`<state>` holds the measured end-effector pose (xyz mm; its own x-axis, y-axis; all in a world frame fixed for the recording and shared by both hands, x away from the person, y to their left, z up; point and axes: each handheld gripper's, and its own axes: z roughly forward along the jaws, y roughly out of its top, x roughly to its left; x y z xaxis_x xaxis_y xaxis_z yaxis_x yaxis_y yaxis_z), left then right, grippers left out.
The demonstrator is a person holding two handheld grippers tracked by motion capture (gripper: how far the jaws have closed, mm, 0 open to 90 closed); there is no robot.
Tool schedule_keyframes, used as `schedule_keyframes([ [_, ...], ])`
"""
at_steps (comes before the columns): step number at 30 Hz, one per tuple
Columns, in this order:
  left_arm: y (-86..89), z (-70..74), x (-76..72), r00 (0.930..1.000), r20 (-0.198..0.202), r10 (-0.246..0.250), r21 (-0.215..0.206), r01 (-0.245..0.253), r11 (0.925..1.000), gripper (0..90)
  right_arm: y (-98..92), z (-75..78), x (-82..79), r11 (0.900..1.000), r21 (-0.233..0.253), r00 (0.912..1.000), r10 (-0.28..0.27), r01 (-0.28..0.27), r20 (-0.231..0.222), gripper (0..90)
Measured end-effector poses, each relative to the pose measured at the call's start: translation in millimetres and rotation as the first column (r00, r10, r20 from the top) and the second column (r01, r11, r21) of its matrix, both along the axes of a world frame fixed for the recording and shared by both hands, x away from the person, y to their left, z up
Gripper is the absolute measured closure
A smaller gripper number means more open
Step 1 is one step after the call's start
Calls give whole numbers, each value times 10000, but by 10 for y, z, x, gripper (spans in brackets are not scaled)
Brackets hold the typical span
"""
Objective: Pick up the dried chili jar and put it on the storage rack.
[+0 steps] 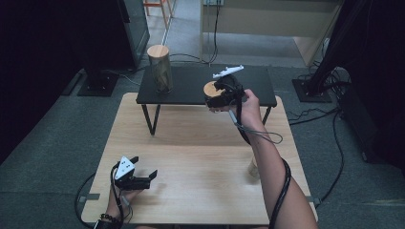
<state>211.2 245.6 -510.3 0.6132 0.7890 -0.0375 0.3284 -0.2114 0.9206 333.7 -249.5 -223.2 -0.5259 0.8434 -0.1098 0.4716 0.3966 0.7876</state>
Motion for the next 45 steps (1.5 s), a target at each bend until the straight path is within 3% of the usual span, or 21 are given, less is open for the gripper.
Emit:
schedule_keyframes([
  [20, -6, -4, -5, 10000, 57, -21, 39, 21, 10000, 3, -4, -9, 296, 9990, 288, 9992, -324, 330, -222, 256],
  [45, -5, -7, -9, 9999, 111, -57, 57, 57, 10000, 3, 39, -99, 596, 9966, 628, 9985, -532, 539, -117, 252],
])
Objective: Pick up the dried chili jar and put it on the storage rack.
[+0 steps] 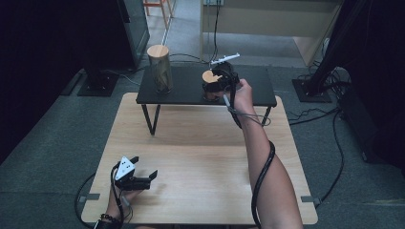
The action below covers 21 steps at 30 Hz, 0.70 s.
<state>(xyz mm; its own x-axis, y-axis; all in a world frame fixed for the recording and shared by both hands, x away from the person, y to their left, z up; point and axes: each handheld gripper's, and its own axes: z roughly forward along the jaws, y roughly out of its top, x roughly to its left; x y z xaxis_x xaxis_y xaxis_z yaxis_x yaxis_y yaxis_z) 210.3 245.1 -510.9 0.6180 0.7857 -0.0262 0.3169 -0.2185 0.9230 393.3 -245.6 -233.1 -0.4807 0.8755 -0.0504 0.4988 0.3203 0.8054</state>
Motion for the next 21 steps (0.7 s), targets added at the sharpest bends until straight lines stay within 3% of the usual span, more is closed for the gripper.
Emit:
schedule_keyframes([
  [21, -7, -1, -9, 10000, 49, -15, 43, 15, 10000, 3, 72, -93, 114, 10000, 0, 9992, -67, 67, 391, 247],
])
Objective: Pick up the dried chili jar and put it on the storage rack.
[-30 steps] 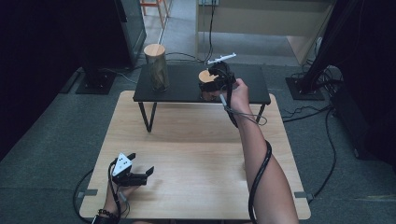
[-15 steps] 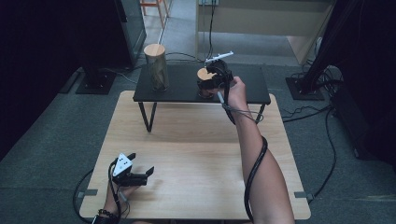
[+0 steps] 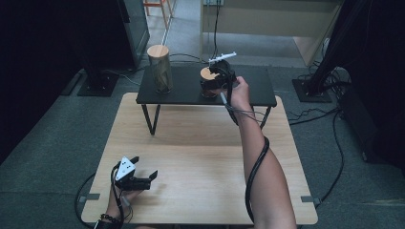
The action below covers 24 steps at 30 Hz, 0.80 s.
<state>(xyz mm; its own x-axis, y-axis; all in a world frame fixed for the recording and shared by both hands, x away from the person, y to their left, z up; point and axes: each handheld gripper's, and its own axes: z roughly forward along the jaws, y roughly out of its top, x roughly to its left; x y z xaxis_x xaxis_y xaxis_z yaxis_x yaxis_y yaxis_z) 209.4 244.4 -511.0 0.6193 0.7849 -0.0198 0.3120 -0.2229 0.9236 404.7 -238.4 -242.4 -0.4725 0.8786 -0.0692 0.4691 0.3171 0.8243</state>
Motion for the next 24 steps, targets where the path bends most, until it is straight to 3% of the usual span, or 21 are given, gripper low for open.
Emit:
schedule_keyframes([
  [10, 1, 0, 0, 10000, -4, 15, -8, -15, 10000, 3, 66, 39, 18, 9997, -213, 9999, -130, 128, -109, 238],
  [12, 2, 0, 0, 10000, -13, 25, -21, -25, 10000, 3, 78, 56, 21, 9996, -247, 9997, -106, 102, -201, 146],
  [16, 7, -1, 3, 10000, -37, 40, -68, -40, 10000, 3, 120, 75, -7, 9984, -424, 9990, -382, 371, -248, 57],
  [24, 0, -4, -6, 10000, -24, 96, -72, -96, 9999, 3, 49, 130, -95, 9986, -272, 9989, -452, 448, -135, 25],
])
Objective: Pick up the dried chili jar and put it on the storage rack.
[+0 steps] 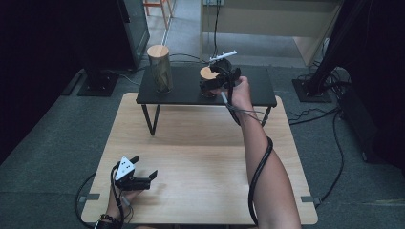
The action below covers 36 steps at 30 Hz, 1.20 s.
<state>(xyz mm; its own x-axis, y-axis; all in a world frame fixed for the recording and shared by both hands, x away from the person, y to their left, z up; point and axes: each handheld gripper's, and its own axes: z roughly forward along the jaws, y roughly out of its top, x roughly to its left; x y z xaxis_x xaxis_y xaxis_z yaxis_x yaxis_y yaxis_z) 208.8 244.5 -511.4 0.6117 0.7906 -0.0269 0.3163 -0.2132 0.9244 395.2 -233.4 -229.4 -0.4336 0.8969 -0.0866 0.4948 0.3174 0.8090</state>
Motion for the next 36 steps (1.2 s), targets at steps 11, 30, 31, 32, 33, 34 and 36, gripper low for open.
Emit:
schedule_keyframes([
  [11, -4, 1, 0, 10000, -17, 38, 5, -38, 10000, 3, -183, 18, -133, 9997, 51, 9997, -237, 237, 41, 25],
  [30, -14, 5, -4, 9999, -42, 141, 21, -141, 9999, 3, -444, 5, -419, 9992, -47, 9989, -402, 403, 253, 27],
  [31, -15, 4, -4, 9999, -44, 151, 15, -150, 9999, 3, -462, 4, -432, 9991, -54, 9988, -412, 414, 260, 27],
  [32, -16, 4, -3, 9999, -43, 150, 22, -150, 9999, 3, -475, 3, -446, 9989, -71, 9986, -462, 464, 263, 27],
  [33, -17, 5, -3, 9999, -48, 156, 22, -155, 9999, 3, -494, 2, -460, 9987, -60, 9984, -498, 500, 270, 28],
  [34, -17, 5, -3, 9999, -48, 156, 22, -155, 9999, 3, -494, 2, -460, 9987, -60, 9984, -498, 500, 270, 28],
  [36, -19, 6, -4, 9998, -51, 173, 32, -173, 9998, 3, -555, -6, -497, 9983, -8, 9978, -587, 588, 293, 28],
])
